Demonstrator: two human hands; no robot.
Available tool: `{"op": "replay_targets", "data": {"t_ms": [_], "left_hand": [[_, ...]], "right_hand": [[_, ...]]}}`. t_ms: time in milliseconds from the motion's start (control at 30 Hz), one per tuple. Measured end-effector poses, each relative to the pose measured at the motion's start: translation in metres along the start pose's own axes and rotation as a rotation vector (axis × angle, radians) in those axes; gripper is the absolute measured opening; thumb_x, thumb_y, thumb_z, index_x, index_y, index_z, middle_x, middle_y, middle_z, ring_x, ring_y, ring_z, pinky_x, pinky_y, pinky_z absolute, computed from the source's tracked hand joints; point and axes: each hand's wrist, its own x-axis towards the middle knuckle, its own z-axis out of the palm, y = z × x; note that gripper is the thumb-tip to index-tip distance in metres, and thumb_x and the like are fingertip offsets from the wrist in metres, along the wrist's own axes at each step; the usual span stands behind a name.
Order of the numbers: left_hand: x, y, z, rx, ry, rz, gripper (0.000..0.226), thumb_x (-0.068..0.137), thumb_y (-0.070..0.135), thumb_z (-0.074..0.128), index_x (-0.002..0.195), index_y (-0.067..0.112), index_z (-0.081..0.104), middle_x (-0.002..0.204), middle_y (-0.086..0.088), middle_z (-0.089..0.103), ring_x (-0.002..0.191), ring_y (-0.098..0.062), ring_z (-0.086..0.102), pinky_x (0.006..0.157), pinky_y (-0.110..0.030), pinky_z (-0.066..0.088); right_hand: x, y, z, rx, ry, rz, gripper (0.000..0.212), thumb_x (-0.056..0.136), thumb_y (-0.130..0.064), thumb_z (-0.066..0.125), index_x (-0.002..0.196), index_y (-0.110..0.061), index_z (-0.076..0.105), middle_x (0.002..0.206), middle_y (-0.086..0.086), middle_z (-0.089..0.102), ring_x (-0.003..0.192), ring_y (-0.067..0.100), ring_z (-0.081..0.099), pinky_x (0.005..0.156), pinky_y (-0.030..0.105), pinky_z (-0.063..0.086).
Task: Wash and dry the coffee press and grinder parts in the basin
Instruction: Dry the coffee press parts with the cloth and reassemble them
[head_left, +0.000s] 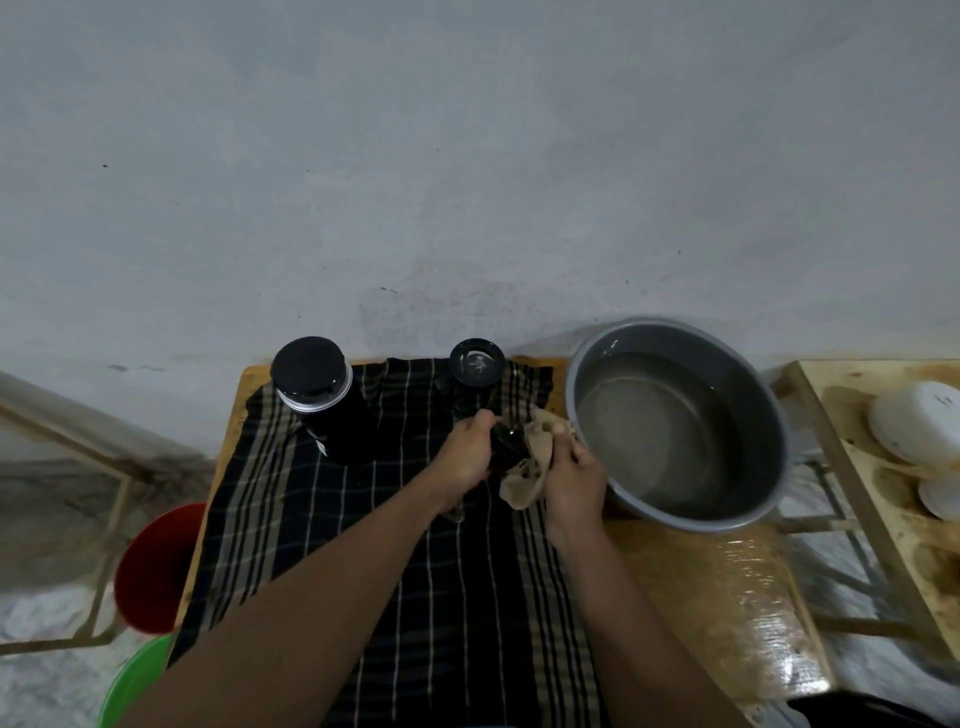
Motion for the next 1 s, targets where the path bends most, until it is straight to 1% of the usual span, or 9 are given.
{"op": "replay_targets", "data": {"t_ms": [67,133,333,400,500,600,800,867,1000], "left_hand": [[-0.001,0.003,0.002,0.111,0.013,0.082,0.056,0.098,0.046,0.026,0.113,0.013,0.069,0.106,-0.007,0.070,0.098,-0.020,0.064,0.095,-0.041,0.052],[0.002,0.002,0.004,0.240,0.089,0.148,0.057,0.101,0.044,0.024,0.105,0.007,0.068,0.103,-0.008,0.069,0.100,-0.024,0.063,0.096,-0.043,0.050],[0.010,-0.002,0.007,0.135,0.358,0.166,0.046,0.107,0.025,0.027,0.129,0.007,0.064,0.131,-0.010,0.063,0.121,-0.026,0.056,0.104,-0.036,0.045],[0.016,0.004,0.003,0.100,0.313,0.155,0.047,0.108,0.026,0.026,0.133,0.009,0.062,0.137,-0.013,0.060,0.125,-0.027,0.054,0.105,-0.035,0.043],[0.012,0.014,0.005,0.096,0.239,0.180,0.049,0.109,0.030,0.023,0.141,0.012,0.055,0.144,-0.010,0.055,0.132,-0.023,0.048,0.103,-0.030,0.037],[0.008,0.011,0.007,0.136,0.211,0.225,0.049,0.110,0.030,0.020,0.146,0.012,0.048,0.147,-0.007,0.050,0.135,-0.020,0.044,0.105,-0.027,0.032],[0.020,-0.004,0.011,0.092,0.164,0.232,0.050,0.104,0.041,0.024,0.114,0.010,0.061,0.113,-0.008,0.068,0.101,-0.020,0.062,0.088,-0.037,0.051],[0.022,-0.007,0.010,-0.053,0.183,0.159,0.041,0.106,0.035,0.026,0.107,0.009,0.058,0.100,-0.009,0.064,0.092,-0.020,0.059,0.081,-0.036,0.049],[0.019,-0.018,0.004,-0.049,0.268,0.048,0.034,0.108,0.032,0.027,0.125,0.015,0.051,0.111,-0.006,0.059,0.104,-0.022,0.057,0.094,-0.038,0.048]], "right_hand": [[0.002,-0.005,0.003,0.052,-0.119,0.063,0.039,0.103,-0.046,0.050,0.104,-0.017,0.076,0.101,0.005,0.078,0.098,0.021,0.073,0.086,0.038,0.058],[0.000,-0.013,0.006,-0.031,-0.260,0.059,0.055,0.102,-0.057,0.041,0.103,-0.014,0.076,0.099,0.007,0.078,0.097,0.021,0.074,0.086,0.040,0.058],[-0.019,-0.020,0.015,-0.586,-0.112,-0.391,0.062,0.106,-0.047,0.033,0.051,-0.018,0.042,0.048,-0.002,0.047,0.043,0.011,0.042,0.047,0.030,0.032],[-0.028,-0.020,0.017,-0.481,-0.100,-0.430,0.058,0.106,-0.040,0.040,0.051,-0.020,0.042,0.048,-0.006,0.045,0.041,0.005,0.042,0.045,0.020,0.031],[-0.034,-0.030,0.024,-0.085,0.209,-0.375,0.045,0.107,-0.028,0.044,0.070,-0.008,0.060,0.060,-0.001,0.055,0.051,-0.004,0.053,0.050,0.010,0.038],[-0.025,-0.041,0.024,0.004,0.349,-0.391,0.040,0.108,-0.029,0.042,0.081,-0.005,0.059,0.070,0.005,0.057,0.056,-0.001,0.052,0.055,0.018,0.038],[-0.013,-0.031,0.023,-0.532,-0.109,-0.625,0.046,0.107,-0.038,0.040,0.087,-0.007,0.068,0.094,0.003,0.054,0.085,0.013,0.054,0.077,0.028,0.044],[-0.018,-0.021,0.022,-0.541,-0.141,-0.663,0.049,0.105,-0.044,0.036,0.084,-0.012,0.066,0.094,0.002,0.053,0.087,0.015,0.052,0.078,0.024,0.043],[-0.019,-0.004,0.005,-0.595,-0.100,-0.630,0.042,0.108,-0.027,0.043,0.068,-0.017,0.053,0.075,-0.003,0.048,0.069,0.007,0.047,0.064,0.026,0.033]]}}
